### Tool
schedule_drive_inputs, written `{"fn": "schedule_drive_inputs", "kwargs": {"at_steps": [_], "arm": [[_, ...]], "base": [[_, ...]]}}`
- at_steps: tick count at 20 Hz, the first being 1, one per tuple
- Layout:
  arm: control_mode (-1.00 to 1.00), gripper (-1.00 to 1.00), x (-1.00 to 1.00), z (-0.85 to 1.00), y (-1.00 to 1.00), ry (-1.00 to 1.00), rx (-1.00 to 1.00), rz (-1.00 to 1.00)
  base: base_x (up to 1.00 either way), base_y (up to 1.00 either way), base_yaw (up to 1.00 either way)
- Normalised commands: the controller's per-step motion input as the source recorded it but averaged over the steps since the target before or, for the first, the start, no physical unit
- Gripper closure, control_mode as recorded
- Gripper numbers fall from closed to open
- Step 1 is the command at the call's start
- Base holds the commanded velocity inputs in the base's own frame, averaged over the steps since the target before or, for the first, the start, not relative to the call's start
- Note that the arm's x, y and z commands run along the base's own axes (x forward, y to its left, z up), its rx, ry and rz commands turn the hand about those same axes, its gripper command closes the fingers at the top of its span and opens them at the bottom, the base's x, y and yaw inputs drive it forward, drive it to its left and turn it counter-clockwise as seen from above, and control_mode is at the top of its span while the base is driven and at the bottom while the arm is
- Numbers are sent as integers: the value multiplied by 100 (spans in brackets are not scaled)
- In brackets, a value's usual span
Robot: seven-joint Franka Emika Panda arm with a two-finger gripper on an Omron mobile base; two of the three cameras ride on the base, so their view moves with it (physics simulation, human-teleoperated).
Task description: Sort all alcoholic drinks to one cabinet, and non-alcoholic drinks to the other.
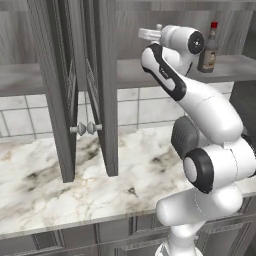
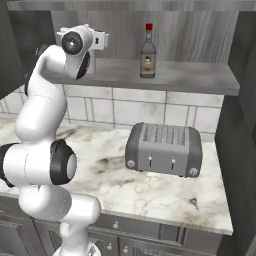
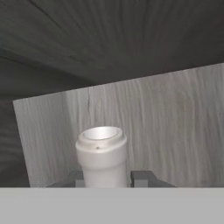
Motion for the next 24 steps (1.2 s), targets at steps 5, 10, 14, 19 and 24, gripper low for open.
{"fn": "schedule_drive_inputs", "kwargs": {"at_steps": [5,10,14,19,24], "arm": [[-100,100,44,-6,2,0,0,0],[-100,-100,39,-10,4,0,0,0],[-100,-100,15,-12,4,0,-1,0],[-100,-100,0,-4,0,0,-1,0],[-100,-100,-8,0,0,0,0,0]], "base": [[0,0,0],[0,0,0],[0,0,0],[0,0,0],[0,0,0]]}}
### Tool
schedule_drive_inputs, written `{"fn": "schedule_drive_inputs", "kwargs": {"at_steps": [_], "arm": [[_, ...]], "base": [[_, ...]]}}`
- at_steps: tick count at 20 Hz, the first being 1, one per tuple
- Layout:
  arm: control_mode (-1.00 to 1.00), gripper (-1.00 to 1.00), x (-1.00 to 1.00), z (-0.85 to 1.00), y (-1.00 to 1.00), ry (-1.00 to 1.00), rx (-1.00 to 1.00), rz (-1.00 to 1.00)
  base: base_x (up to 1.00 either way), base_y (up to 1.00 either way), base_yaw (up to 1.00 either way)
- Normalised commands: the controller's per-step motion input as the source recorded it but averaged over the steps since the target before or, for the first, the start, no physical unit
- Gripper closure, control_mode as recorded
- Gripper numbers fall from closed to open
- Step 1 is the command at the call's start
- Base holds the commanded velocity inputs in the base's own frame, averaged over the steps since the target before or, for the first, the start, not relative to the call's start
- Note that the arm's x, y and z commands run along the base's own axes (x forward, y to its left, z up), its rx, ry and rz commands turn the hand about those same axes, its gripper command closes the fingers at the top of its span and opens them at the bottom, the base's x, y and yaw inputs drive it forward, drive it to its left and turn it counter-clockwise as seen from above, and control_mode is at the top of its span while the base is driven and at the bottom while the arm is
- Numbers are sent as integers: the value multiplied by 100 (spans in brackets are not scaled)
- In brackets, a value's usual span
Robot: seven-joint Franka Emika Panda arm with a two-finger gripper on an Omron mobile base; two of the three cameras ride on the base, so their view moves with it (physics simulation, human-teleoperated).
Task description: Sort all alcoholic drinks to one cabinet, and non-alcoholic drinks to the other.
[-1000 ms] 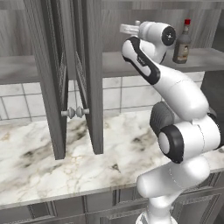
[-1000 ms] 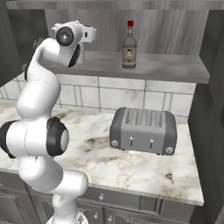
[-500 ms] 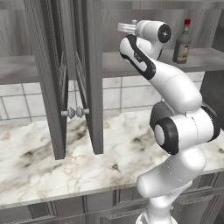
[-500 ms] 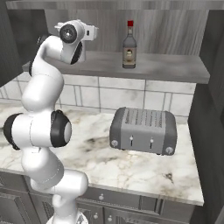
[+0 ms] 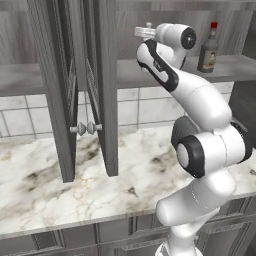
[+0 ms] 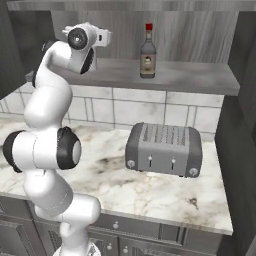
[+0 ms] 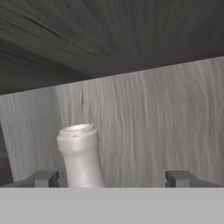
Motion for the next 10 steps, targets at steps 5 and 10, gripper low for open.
{"fn": "schedule_drive_inputs", "kwargs": {"at_steps": [5,10], "arm": [[-100,-100,-39,0,0,-1,-1,0],[-100,-100,-76,1,-10,-5,-2,0]], "base": [[0,0,0],[0,0,0]]}}
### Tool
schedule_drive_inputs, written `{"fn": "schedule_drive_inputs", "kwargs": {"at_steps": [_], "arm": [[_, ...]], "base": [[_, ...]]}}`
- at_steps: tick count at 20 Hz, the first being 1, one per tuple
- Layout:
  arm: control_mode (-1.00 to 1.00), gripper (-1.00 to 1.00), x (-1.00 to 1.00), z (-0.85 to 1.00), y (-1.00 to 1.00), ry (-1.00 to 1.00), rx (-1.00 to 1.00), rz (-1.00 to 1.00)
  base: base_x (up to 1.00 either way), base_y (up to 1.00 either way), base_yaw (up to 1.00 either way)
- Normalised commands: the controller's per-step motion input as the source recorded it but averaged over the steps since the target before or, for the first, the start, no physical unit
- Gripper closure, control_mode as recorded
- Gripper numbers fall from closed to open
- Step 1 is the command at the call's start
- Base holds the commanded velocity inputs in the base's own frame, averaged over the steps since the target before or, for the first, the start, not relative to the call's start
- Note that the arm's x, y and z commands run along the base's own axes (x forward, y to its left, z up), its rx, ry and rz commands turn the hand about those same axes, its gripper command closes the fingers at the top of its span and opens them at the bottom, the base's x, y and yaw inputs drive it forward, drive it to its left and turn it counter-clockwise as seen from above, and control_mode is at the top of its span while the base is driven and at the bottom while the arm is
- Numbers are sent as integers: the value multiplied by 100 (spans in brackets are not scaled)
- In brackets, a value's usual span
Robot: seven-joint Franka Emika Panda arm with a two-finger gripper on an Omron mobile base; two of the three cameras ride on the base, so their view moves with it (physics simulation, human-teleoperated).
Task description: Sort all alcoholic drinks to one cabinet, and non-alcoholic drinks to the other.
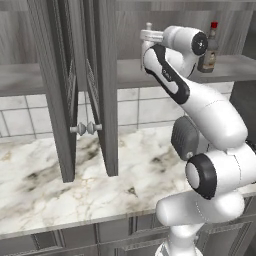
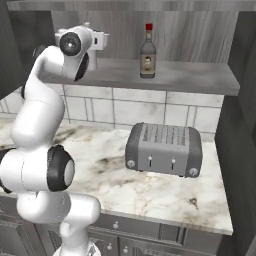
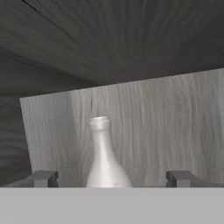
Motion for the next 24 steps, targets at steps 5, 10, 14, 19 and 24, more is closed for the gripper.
{"fn": "schedule_drive_inputs", "kwargs": {"at_steps": [5,10,14,19,24], "arm": [[-100,-100,-99,8,-26,-3,-1,0],[-100,-100,-100,6,-26,0,-1,0],[-100,-100,-100,1,-19,0,-2,0],[-100,-100,-100,0,-10,7,-4,0],[-100,-100,-100,0,-1,20,-7,0]], "base": [[0,0,0],[0,0,0],[0,0,0],[0,0,0],[0,0,0]]}}
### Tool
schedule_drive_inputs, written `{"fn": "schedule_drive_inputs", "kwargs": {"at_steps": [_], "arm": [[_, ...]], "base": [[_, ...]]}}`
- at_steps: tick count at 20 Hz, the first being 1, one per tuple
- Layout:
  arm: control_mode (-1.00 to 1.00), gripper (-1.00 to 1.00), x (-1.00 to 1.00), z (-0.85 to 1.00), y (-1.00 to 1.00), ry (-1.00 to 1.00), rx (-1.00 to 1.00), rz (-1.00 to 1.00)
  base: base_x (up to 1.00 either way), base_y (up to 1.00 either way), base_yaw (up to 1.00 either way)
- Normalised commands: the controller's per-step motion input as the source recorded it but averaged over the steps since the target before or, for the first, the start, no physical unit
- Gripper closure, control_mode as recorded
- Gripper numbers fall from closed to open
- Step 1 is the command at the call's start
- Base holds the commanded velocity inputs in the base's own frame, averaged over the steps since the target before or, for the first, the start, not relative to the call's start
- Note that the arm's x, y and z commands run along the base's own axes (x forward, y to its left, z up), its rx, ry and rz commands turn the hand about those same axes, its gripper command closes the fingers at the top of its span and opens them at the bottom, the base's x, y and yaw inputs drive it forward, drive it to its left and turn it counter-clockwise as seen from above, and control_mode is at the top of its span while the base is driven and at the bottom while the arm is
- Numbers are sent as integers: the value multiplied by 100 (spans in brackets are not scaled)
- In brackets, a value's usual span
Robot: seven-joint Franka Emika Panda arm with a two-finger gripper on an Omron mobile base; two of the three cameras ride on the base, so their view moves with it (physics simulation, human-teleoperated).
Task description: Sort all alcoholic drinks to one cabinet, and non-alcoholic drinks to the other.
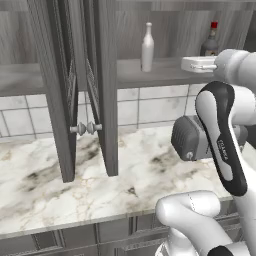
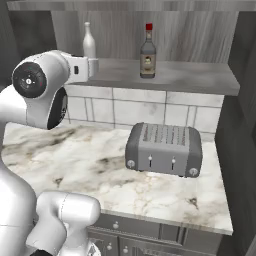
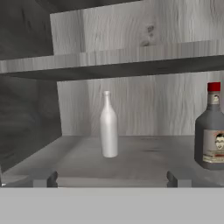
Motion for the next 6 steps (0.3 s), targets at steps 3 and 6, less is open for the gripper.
{"fn": "schedule_drive_inputs", "kwargs": {"at_steps": [3,6], "arm": [[-100,-100,-100,-10,-1,25,-8,0],[-100,-100,-100,-34,-4,25,-7,0]], "base": [[0,0,0],[0,0,0]]}}
